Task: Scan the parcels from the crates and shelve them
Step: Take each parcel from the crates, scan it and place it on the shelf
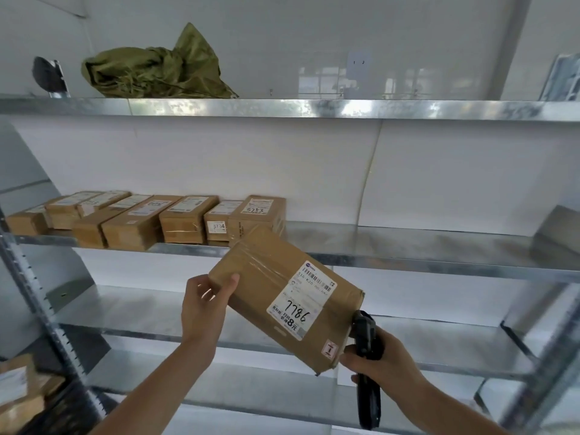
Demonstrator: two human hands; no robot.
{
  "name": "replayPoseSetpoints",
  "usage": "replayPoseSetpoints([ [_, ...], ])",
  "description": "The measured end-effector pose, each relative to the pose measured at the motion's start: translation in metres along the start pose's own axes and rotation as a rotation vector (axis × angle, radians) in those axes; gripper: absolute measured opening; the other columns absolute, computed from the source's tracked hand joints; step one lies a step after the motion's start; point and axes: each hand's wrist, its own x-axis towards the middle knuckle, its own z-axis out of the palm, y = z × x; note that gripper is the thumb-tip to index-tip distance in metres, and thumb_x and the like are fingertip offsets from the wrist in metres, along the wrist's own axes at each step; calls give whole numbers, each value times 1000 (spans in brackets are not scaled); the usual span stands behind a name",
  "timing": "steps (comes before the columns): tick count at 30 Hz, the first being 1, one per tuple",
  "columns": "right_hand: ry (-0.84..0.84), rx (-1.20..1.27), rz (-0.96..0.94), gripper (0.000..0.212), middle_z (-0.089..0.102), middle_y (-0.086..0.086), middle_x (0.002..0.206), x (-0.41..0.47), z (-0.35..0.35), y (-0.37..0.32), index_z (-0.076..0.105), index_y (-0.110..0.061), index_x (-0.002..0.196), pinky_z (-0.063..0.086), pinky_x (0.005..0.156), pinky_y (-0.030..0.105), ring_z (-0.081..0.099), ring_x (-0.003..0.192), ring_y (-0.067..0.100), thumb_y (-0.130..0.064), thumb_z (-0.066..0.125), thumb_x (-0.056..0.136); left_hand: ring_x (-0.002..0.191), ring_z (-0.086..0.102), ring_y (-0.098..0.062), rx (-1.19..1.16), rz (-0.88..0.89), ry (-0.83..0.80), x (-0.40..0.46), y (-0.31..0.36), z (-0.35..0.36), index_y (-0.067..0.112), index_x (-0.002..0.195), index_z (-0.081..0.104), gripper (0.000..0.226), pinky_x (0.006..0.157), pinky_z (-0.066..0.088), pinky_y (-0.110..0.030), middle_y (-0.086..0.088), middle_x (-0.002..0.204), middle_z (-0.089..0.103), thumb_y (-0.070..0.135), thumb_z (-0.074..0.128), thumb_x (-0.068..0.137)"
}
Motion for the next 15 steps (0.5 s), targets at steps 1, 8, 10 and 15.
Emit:
replayPoseSetpoints([
  [1, 6, 5, 5, 45, 77, 7, 87, -1, 1, 2, 68, -13, 105, 59, 88, 57, 72, 88, 34, -18, 90, 67, 118, 58, -24, -6, -3, -6, -1, 1, 2, 36, 118, 49, 58, 106, 49, -54, 7, 124, 59, 61, 74, 73],
  [8, -1, -62, 3, 49, 79, -7, 88, -13, 14, 5, 67, -20, 108, 63, 83, 45, 76, 84, 13, -13, 94, 67, 120, 59, -31, -203, -115, -147, -8, 9, 6, 47, 141, 37, 72, 91, 57, -56, 0, 128, 59, 41, 78, 82],
  [10, -8, -98, 7, 49, 78, -7, 88, -13, 16, 3, 67, -22, 107, 63, 83, 39, 75, 83, 14, -20, 95, 67, 118, 62, -30, -203, -79, -159, -8, 11, 3, 48, 145, 36, 76, 82, 60, -47, 0, 129, 61, 40, 78, 82],
  [15, -36, -210, -21, 54, 75, 2, 100, -9, 19, -6, 65, -24, 104, 57, 79, 23, 72, 94, 17, -38, 95, 61, 119, 64, -28, -179, -12, -156, -1, 18, -3, 49, 149, 36, 76, 85, 61, -48, -1, 131, 65, 40, 75, 85],
])
